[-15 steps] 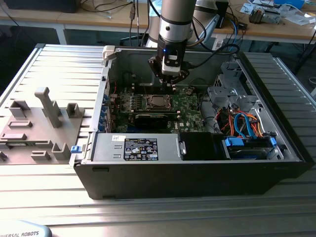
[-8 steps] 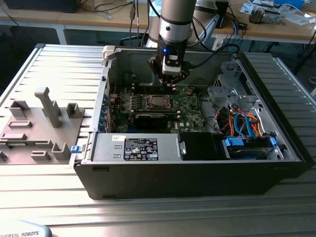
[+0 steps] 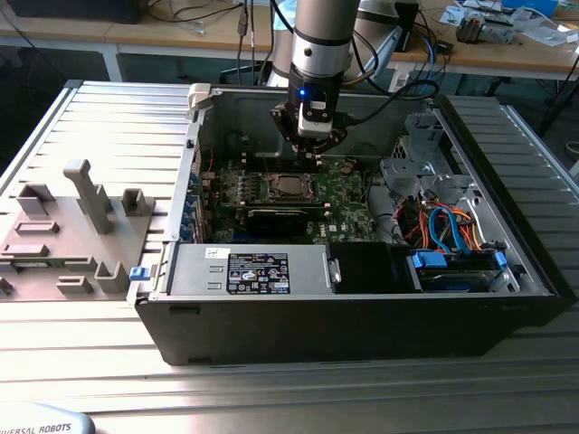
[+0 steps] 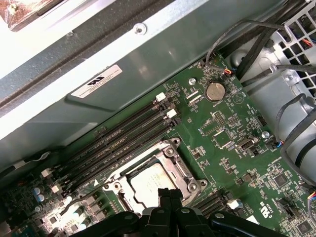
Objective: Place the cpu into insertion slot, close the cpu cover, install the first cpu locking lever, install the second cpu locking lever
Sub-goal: 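Install the first cpu locking lever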
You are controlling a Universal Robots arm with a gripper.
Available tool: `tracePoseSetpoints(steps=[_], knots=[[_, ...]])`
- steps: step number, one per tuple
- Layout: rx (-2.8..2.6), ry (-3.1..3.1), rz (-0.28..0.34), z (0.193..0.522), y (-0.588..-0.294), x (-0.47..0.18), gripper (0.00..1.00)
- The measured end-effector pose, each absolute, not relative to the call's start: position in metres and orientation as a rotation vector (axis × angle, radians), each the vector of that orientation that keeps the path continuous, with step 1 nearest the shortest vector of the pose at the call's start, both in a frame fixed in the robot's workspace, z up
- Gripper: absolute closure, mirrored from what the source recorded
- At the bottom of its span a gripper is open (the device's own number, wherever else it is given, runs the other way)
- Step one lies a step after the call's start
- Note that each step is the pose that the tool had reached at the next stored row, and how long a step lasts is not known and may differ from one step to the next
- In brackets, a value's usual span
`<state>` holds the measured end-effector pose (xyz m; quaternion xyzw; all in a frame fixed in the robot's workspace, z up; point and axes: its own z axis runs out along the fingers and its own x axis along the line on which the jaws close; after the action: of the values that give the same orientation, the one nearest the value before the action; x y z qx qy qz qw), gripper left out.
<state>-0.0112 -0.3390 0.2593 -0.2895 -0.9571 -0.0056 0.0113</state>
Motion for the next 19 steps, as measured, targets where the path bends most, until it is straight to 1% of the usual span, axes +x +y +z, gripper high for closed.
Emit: tracePoseSetpoints(steps=[19], knots=[[-0.877,-2.993,-0.017,0.2594,-0.3391,-0.0112,0.89]])
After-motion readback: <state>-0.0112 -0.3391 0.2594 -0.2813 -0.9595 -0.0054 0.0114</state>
